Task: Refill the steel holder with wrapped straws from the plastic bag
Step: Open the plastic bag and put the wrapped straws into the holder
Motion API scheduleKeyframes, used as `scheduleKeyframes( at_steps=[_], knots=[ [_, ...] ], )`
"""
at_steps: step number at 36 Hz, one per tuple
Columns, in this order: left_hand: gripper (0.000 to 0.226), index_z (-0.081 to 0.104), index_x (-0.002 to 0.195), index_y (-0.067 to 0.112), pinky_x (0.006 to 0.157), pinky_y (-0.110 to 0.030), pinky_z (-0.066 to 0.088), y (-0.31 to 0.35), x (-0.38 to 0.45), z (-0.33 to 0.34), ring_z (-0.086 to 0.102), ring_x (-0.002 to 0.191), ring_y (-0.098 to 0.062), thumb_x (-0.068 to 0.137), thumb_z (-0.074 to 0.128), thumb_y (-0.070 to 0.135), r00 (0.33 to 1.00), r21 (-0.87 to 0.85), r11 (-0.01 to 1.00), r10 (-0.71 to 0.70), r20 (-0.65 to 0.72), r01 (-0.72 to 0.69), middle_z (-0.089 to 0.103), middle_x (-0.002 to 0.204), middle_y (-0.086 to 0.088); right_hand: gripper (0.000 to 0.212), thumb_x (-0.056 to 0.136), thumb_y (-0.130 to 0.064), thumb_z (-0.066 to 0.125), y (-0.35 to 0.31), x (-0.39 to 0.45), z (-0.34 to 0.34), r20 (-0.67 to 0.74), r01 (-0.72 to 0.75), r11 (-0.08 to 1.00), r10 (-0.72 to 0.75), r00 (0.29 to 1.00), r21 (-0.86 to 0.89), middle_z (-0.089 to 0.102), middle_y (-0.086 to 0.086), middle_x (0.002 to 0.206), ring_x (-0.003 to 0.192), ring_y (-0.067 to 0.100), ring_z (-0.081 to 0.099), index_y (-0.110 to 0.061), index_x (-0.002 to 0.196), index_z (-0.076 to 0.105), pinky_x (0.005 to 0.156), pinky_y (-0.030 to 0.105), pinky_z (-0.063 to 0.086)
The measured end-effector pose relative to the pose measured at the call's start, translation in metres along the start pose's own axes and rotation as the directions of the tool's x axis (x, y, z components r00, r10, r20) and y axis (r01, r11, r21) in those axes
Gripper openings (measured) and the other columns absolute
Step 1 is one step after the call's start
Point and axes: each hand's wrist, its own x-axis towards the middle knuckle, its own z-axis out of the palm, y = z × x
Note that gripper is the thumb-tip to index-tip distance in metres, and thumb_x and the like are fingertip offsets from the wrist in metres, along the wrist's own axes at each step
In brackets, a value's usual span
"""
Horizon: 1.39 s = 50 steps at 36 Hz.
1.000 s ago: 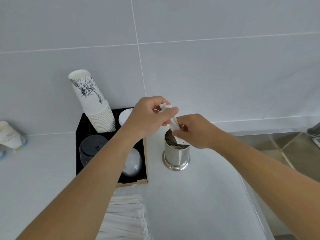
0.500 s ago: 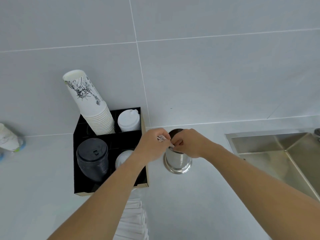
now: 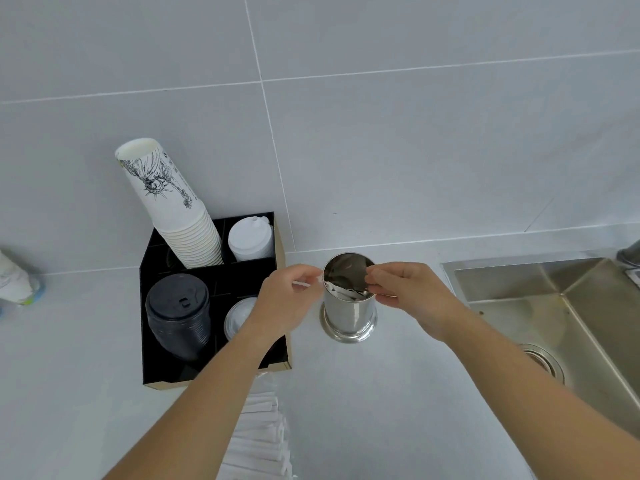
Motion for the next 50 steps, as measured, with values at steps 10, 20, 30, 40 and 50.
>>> scheduleKeyframes(
  at_steps=[10, 20, 30, 40, 50],
  knots=[
    [0.017, 0.071, 0.102, 0.008, 0.084, -0.039, 0.056, -0.052, -0.09, -0.043, 0.07, 0.091, -0.027, 0.092, 0.062, 0.019, 0.907, -0.584, 0.729, -0.42, 0.03, 0.357, 0.072, 0.095, -0.01, 0.024, 0.098, -0.023, 0.056, 0.035, -0.044, 0.006, 0.021, -0.197, 0.925, 0.201, 0.979, 0.326, 0.073, 0.01, 0.112, 0.105, 0.025, 0.069, -0.006, 0.108, 0.07, 0.095, 0.039, 0.052],
    [0.018, 0.068, 0.105, 0.007, 0.084, -0.04, 0.051, -0.139, -0.178, -0.097, 0.065, 0.097, -0.03, 0.095, 0.057, 0.017, 0.767, -0.709, 0.566, -0.639, -0.054, 0.421, 0.068, 0.106, -0.016, 0.028, 0.098, -0.025, 0.055, 0.069, -0.071, 0.043, 0.064, -0.342, 0.884, 0.339, 0.938, 0.318, 0.072, 0.014, 0.112, 0.103, 0.03, 0.069, -0.004, 0.113, 0.066, 0.093, 0.045, 0.054],
    [0.016, 0.067, 0.102, 0.005, 0.09, -0.041, 0.048, -0.209, -0.22, -0.152, 0.062, 0.092, -0.029, 0.091, 0.063, 0.016, 0.649, -0.641, 0.597, -0.735, -0.195, 0.483, 0.068, 0.1, -0.015, 0.025, 0.094, -0.023, 0.062, 0.118, -0.085, 0.104, 0.058, -0.47, 0.857, 0.469, 0.881, 0.212, 0.071, 0.014, 0.111, 0.103, 0.03, 0.068, -0.005, 0.112, 0.066, 0.091, 0.043, 0.054],
    [0.042, 0.055, 0.123, 0.016, 0.073, -0.033, 0.047, -0.254, -0.224, -0.169, 0.06, 0.078, -0.025, 0.084, 0.071, 0.014, 0.624, -0.431, 0.672, -0.733, -0.272, 0.602, 0.065, 0.094, -0.01, 0.027, 0.088, -0.015, 0.067, 0.148, -0.104, 0.174, -0.013, -0.493, 0.868, 0.495, 0.869, 0.054, 0.063, 0.01, 0.089, 0.081, 0.024, 0.059, -0.008, 0.114, 0.064, 0.078, 0.035, 0.052],
    [0.01, 0.069, 0.092, 0.009, 0.062, -0.032, 0.047, -0.284, -0.215, -0.173, 0.052, 0.058, -0.023, 0.083, 0.066, 0.004, 0.681, -0.442, 0.626, -0.731, -0.047, 0.642, 0.06, 0.069, -0.011, 0.014, 0.081, -0.017, 0.071, 0.162, -0.092, 0.224, -0.257, -0.449, 0.869, 0.395, 0.882, -0.206, 0.067, 0.005, 0.076, 0.065, 0.022, 0.059, -0.005, 0.088, 0.07, 0.068, 0.033, 0.049]
  ],
)
